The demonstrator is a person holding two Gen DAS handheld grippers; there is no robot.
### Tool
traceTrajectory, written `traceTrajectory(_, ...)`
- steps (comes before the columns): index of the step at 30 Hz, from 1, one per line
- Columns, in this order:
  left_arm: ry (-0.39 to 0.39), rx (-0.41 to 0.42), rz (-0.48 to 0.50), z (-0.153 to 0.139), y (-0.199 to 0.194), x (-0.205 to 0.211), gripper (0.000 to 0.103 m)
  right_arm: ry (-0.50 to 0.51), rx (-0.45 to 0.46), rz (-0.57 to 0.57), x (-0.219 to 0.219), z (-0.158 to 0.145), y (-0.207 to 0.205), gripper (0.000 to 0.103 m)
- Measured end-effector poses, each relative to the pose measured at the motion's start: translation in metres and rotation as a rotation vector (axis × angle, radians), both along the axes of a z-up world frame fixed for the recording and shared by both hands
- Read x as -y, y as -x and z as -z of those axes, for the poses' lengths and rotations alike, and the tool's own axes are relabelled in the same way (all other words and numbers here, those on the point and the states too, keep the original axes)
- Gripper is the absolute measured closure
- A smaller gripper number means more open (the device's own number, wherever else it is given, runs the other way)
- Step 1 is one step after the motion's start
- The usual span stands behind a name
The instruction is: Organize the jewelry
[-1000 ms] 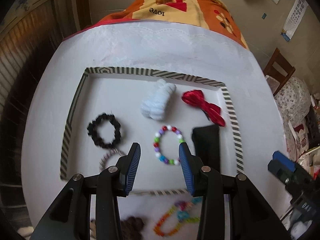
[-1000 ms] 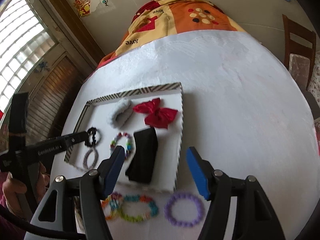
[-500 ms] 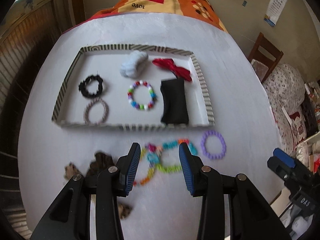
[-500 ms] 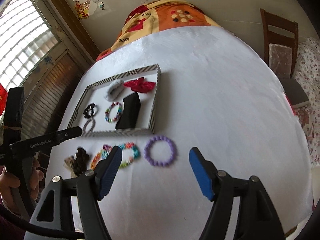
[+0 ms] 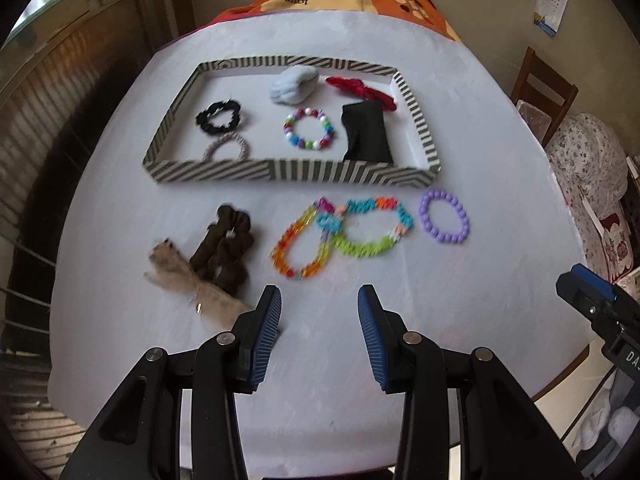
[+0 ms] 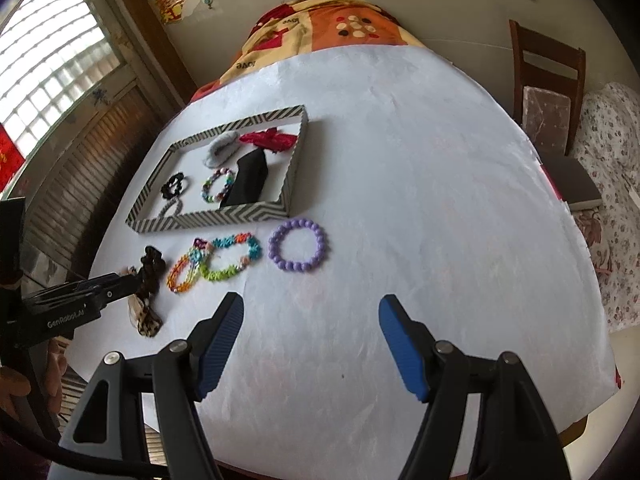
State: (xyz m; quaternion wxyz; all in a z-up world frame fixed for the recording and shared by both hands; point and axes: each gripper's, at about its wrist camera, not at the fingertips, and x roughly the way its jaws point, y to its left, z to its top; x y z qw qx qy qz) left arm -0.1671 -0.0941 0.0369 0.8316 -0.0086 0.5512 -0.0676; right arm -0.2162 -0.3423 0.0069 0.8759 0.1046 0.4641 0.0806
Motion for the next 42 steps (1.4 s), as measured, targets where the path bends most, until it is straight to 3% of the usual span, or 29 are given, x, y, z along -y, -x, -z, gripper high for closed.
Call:
traceTrajectory(11,-0.025,-0.018,-0.064,0.013,0.021,-0.031,0.073,0.09,-0.016,-0.065,-0.031,0.009,0.003,0.029)
traceTrajectory(29,0.083,-0.085,-0.225,0.023,0.022,-0.128,0.073,0.06,-0.041,-0.089,-0.049,0.024,-0.017,0.029)
traceTrajectory(37,0.127,-0.114,-0.254,0.033,-0.003,-0.134,0.073,0.06,-0.065,-0.103,-0.06,0.033,-0.036,0.029)
traceTrajectory(42,0.119,-0.099,-0.207,0.034,-0.027,-0.119,0.073,0.055,-0.045,-0.131,-0.071,0.033,-0.048,0.031)
